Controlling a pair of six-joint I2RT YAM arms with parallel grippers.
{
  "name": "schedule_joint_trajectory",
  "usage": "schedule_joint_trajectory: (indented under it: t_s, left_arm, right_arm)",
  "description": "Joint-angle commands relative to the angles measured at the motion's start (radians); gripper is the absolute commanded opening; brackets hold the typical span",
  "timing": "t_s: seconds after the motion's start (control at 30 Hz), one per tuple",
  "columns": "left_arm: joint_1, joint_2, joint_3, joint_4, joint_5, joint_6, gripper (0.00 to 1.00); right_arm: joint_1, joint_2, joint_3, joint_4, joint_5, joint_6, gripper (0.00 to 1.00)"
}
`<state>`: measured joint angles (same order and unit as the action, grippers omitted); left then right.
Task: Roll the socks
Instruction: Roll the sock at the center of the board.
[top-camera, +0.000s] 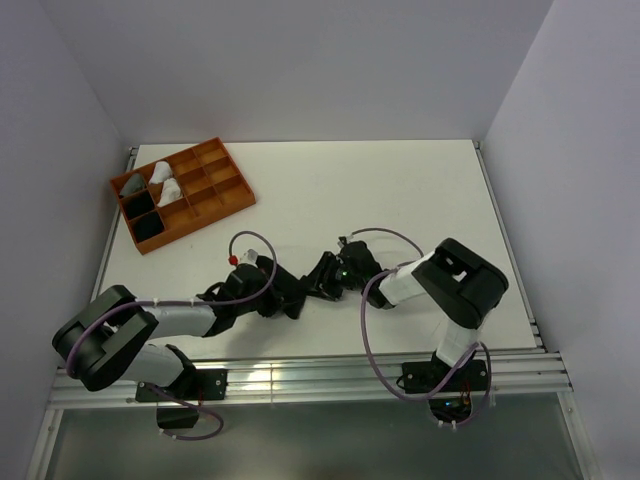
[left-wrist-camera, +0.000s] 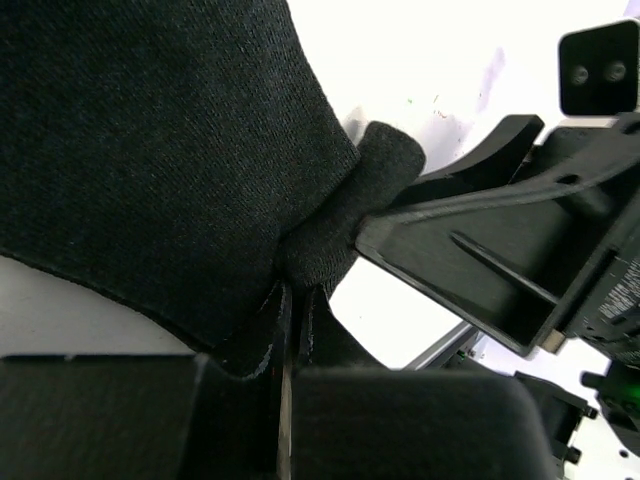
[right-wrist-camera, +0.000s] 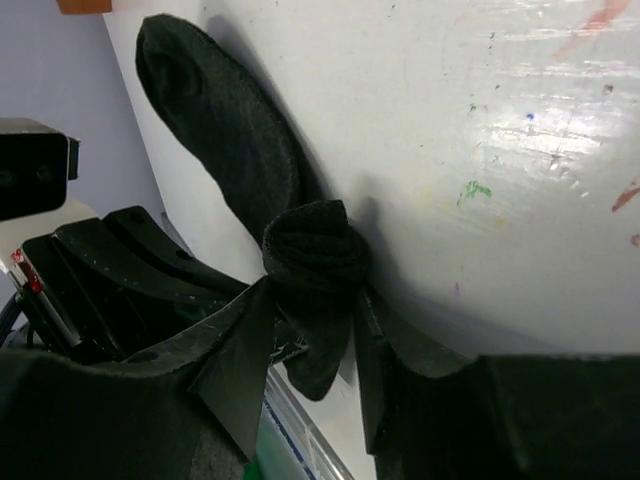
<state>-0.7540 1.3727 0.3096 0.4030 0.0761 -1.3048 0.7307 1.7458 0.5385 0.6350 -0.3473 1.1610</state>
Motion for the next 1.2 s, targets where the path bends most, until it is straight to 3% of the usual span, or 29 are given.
schedule_joint_trajectory:
  t_s: [0.0, 0.07, 0.17, 0.27, 0.4, 0.43, 0.57, 0.63, 0.77, 1.0, 1.17]
  left_arm:
    - [0.008, 0.029, -0.044, -0.067, 0.024, -0.001, 0.00]
    - [0.016, 0.031, -0.055, -0.066, 0.030, -0.002, 0.00]
    - [0.021, 0.032, -0.053, -0.067, 0.033, 0.013, 0.00]
    - [0.022, 0.026, -0.027, -0.091, 0.028, 0.062, 0.00]
    - [0.021, -0.006, 0.035, -0.191, -0.015, 0.179, 0.17]
    - [0.019, -0.029, 0.052, -0.223, -0.033, 0.196, 0.26]
    - [-0.014, -0.109, 0.101, -0.311, -0.134, 0.281, 0.40]
    - [-0.082, -0.147, 0.144, -0.358, -0.223, 0.323, 0.42]
    - [-0.247, -0.166, 0.227, -0.508, -0.563, 0.372, 0.45]
    - [-0.445, -0.018, 0.370, -0.593, -0.832, 0.437, 0.45]
    - [-0.505, 0.163, 0.502, -0.682, -0.972, 0.429, 0.48]
  right_arm:
    - [0.009, 0.053, 0.015, 0.032, -0.004, 0.003, 0.43]
    - [0.009, 0.072, 0.011, 0.049, -0.010, 0.008, 0.37]
    - [0.007, 0.087, 0.011, 0.057, -0.022, 0.002, 0.14]
    - [0.006, 0.072, 0.021, 0.005, -0.021, -0.030, 0.00]
    - [0.004, 0.023, 0.063, -0.114, 0.011, -0.086, 0.00]
    - [0.004, 0.002, 0.072, -0.145, 0.031, -0.098, 0.00]
    - [0.006, -0.035, 0.136, -0.320, 0.082, -0.144, 0.00]
    - [0.009, -0.046, 0.175, -0.408, 0.102, -0.155, 0.00]
    - [0.024, -0.054, 0.239, -0.523, 0.148, -0.179, 0.00]
    - [0.033, -0.040, 0.334, -0.672, 0.162, -0.192, 0.00]
    - [0.033, -0.022, 0.348, -0.690, 0.143, -0.196, 0.00]
